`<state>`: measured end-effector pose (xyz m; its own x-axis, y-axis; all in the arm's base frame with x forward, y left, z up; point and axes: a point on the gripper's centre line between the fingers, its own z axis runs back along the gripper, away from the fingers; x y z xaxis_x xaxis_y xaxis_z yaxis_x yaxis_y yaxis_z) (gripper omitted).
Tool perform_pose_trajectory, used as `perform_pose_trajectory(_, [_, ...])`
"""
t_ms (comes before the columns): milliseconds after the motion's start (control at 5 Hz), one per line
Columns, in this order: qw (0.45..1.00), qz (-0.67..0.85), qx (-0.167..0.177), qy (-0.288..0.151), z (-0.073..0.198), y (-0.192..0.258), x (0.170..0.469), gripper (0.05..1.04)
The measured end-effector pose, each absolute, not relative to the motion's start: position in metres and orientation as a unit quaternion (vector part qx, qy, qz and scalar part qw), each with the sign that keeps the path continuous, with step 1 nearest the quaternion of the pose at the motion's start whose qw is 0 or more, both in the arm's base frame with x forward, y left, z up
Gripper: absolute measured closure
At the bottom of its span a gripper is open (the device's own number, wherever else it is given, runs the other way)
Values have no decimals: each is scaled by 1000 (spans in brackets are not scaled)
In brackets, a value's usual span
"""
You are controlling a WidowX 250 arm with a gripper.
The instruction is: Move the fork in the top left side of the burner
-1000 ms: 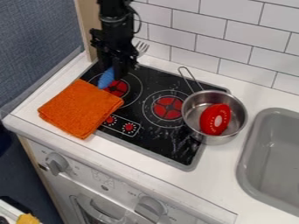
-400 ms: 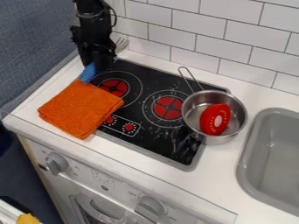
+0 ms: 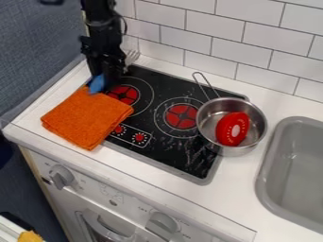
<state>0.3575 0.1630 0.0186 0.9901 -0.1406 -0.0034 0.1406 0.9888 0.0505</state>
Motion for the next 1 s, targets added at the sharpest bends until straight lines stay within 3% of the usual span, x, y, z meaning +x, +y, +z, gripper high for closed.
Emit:
perform_pose_trajectory(200, [997, -74, 19, 2, 16, 162, 360, 303])
perform_pose_trajectory(400, [997, -75, 17, 3, 15, 161, 360, 85])
perform_pose_trajectory(600, [997, -79, 23, 2, 16, 157, 353, 81])
perform_pose_trajectory(800, [994, -87, 55, -28, 52, 147, 349, 84])
perform_pose_trajectory(1000, [995, -77, 50, -29, 70, 140, 340, 84])
